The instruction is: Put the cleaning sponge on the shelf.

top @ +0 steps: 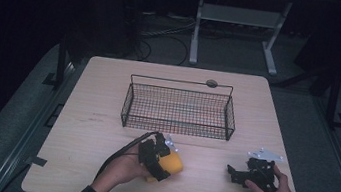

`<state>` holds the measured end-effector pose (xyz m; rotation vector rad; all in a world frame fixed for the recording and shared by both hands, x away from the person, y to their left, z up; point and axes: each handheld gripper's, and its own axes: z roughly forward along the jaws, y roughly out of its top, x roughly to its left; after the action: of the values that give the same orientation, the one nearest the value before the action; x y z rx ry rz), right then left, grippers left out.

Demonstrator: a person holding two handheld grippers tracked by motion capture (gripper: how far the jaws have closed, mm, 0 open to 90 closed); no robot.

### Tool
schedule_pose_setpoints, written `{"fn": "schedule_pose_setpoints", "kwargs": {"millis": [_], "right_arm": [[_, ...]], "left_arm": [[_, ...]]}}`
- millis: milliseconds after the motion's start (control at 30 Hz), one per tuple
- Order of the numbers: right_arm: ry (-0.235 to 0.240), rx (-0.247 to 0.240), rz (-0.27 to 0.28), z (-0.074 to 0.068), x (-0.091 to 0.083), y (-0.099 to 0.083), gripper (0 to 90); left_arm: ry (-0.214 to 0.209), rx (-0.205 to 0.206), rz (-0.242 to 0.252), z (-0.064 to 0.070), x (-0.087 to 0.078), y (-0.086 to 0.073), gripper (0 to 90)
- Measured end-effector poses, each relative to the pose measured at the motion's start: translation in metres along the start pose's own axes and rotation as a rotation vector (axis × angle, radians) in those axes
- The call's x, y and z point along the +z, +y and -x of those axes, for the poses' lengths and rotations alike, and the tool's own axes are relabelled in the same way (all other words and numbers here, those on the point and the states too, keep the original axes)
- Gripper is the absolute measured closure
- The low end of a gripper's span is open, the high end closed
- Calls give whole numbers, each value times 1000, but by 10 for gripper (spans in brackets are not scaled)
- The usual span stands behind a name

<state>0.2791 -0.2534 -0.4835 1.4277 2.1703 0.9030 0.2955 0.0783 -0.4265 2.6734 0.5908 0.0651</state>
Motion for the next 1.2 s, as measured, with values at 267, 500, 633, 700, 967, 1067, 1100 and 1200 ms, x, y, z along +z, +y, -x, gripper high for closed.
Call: {"fn": "schedule_pose_setpoints", "kwargs": {"millis": [267, 500, 633, 700, 967, 1067, 1100, 1200], "right_arm": [[0, 0, 0, 0, 0, 0, 0], [0, 1, 0, 0, 0, 0, 0], [0, 0, 0, 0, 0, 0, 0], [0, 0, 0, 0, 0, 0, 0], [0, 1, 0, 0, 0, 0, 0], [1, 0, 0, 0, 0, 0, 0], [2, 1, 0, 0, 0, 0, 0], [2, -1, 0, 0, 0, 0, 0]], "left_arm": [[1, -2, 13, -3, -8, 5, 226], [7, -7, 20, -6, -16, 11, 226], [10, -8, 30, -9, -22, 14, 226], [13, -5, 29, -11, -25, 17, 226], [24, -14, 51, -18, -36, 23, 226], [32, -18, 54, -22, -39, 25, 226], [33, -19, 54, -23, -40, 25, 227], [41, -23, 61, -25, -43, 27, 227]]}}
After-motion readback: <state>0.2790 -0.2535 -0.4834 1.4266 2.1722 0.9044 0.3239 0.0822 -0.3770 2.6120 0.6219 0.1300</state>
